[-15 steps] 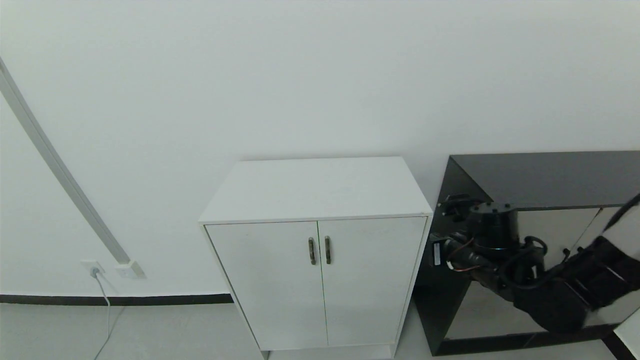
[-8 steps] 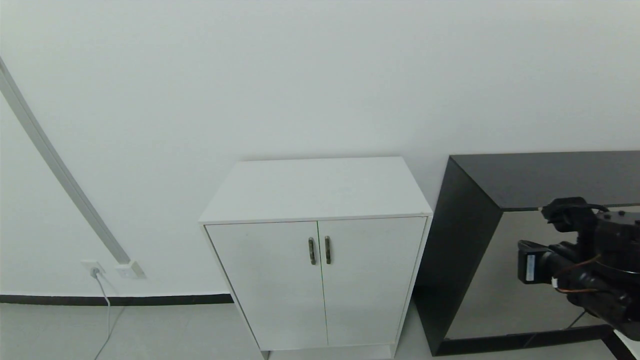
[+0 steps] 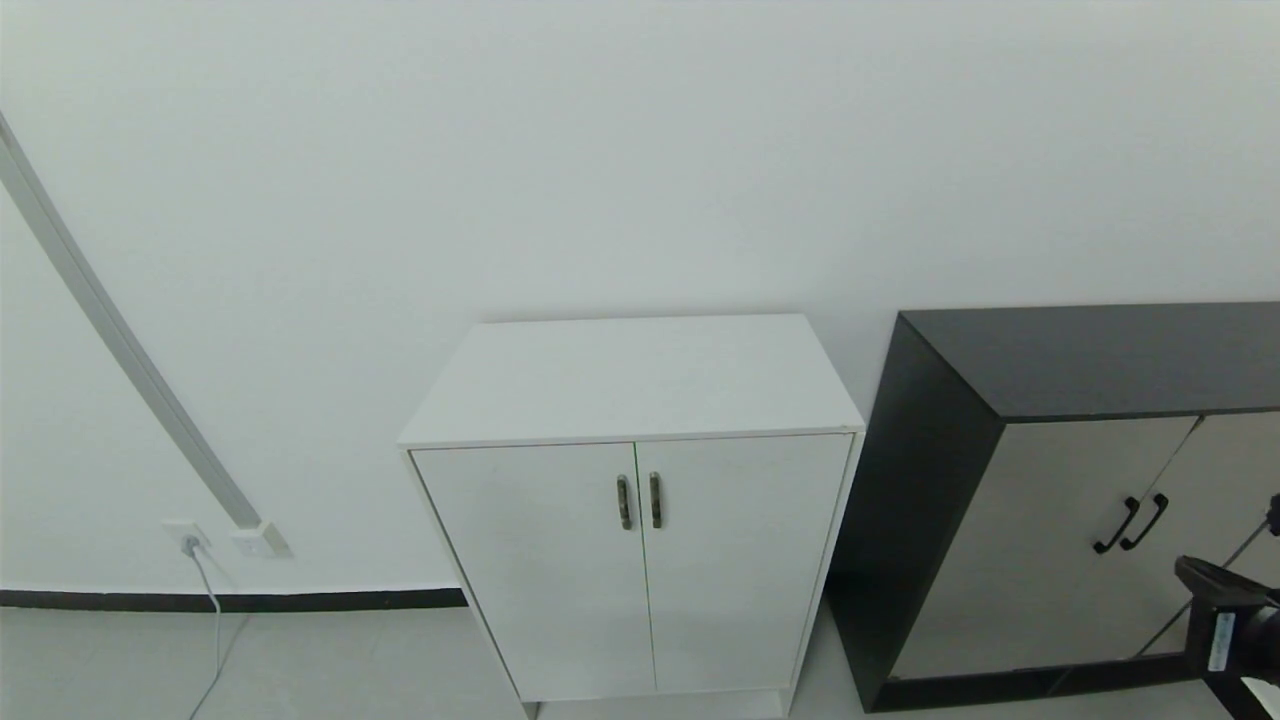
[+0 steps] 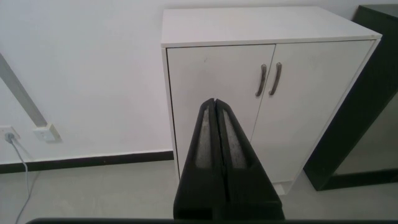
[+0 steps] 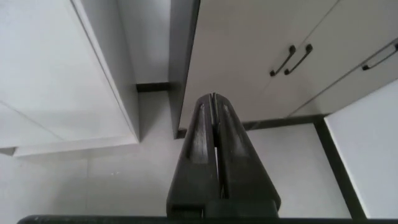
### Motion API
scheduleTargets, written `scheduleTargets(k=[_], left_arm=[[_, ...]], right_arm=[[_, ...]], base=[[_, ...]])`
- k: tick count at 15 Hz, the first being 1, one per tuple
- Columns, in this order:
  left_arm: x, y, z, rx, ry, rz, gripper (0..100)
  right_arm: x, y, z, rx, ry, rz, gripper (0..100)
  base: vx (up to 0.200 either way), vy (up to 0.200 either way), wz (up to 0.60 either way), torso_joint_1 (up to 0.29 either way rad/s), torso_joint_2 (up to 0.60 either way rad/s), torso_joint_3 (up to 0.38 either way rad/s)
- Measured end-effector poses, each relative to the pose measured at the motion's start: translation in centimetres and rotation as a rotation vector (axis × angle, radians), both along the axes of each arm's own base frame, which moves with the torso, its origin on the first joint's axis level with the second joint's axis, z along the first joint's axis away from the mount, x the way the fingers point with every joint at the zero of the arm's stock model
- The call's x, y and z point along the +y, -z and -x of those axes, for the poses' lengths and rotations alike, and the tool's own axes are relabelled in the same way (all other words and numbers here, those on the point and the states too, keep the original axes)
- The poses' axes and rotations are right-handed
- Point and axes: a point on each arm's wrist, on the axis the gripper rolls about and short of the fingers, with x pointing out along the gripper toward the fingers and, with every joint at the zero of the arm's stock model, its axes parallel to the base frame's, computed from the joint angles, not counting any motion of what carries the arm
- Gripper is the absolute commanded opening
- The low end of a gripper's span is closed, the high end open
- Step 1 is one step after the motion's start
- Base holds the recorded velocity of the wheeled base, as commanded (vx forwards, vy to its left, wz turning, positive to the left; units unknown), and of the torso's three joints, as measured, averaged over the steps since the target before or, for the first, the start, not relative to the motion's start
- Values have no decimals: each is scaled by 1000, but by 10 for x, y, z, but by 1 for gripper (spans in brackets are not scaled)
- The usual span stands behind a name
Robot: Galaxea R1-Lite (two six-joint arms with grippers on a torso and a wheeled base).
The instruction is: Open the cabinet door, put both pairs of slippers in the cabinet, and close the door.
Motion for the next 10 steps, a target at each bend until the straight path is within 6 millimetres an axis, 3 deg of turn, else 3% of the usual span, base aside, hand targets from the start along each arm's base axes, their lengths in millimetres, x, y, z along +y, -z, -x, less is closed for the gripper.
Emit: scheduleTargets(k=[10], left_arm=[[0,0,0,0,0,0,0]], right_arm=[[-9,23,70,154,-148,-37,0]], base=[[0,0,0,0,0,0]])
